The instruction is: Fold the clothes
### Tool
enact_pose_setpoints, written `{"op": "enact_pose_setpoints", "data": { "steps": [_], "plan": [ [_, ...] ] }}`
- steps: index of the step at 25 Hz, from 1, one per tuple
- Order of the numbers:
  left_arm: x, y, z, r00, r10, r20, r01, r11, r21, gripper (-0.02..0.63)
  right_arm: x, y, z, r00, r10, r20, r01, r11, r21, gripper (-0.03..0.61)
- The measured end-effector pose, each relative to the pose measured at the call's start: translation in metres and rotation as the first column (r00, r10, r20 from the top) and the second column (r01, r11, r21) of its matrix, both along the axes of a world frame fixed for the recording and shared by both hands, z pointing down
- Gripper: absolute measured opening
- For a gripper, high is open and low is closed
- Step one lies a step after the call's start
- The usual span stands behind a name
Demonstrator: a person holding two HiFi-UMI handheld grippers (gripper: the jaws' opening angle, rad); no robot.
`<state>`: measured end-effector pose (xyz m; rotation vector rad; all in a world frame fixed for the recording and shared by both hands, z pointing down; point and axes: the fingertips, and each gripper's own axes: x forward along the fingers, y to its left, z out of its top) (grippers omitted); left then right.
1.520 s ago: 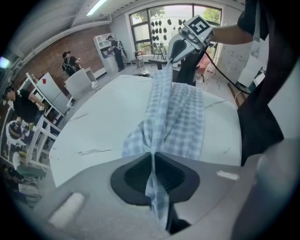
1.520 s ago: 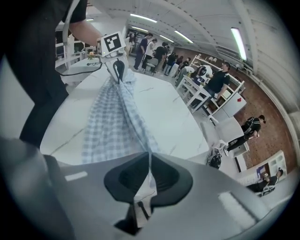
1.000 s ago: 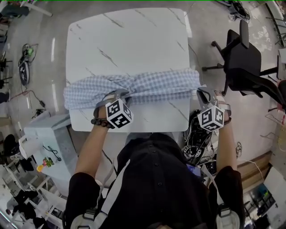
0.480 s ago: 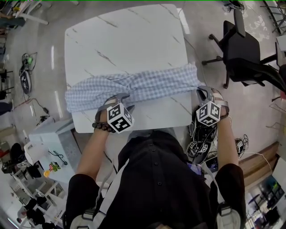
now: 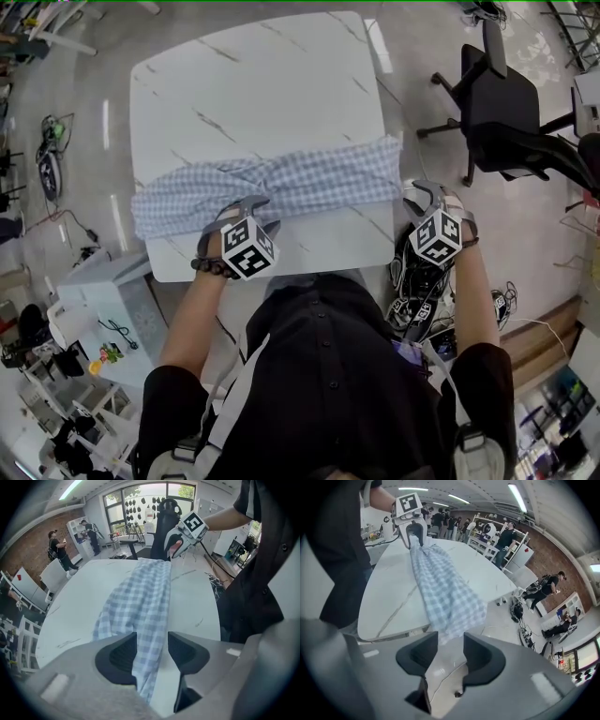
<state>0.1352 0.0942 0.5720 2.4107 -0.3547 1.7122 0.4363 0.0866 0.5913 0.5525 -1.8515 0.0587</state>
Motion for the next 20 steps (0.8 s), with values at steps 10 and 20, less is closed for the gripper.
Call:
{"op": "enact_pose_setpoints", "data": {
  "steps": [10, 20],
  "plan": [
    [0.01, -0.019, -0.009, 0.998, -0.055, -0.006, 0.055, 0.998, 0.006, 0.207, -0.023, -0.061, -0.021, 0.99, 0.022, 0.139, -0.019, 1.0, -0.025, 0.158],
    [0.006, -0.036, 0.002, 0.99, -0.139, 0.005, 0.139, 0.99, -0.029, 0.201, -0.043, -0.103, 0.005, 0.991, -0.055, 0.125, 0.078, 0.979, -0.188, 0.163]
  ]
}}
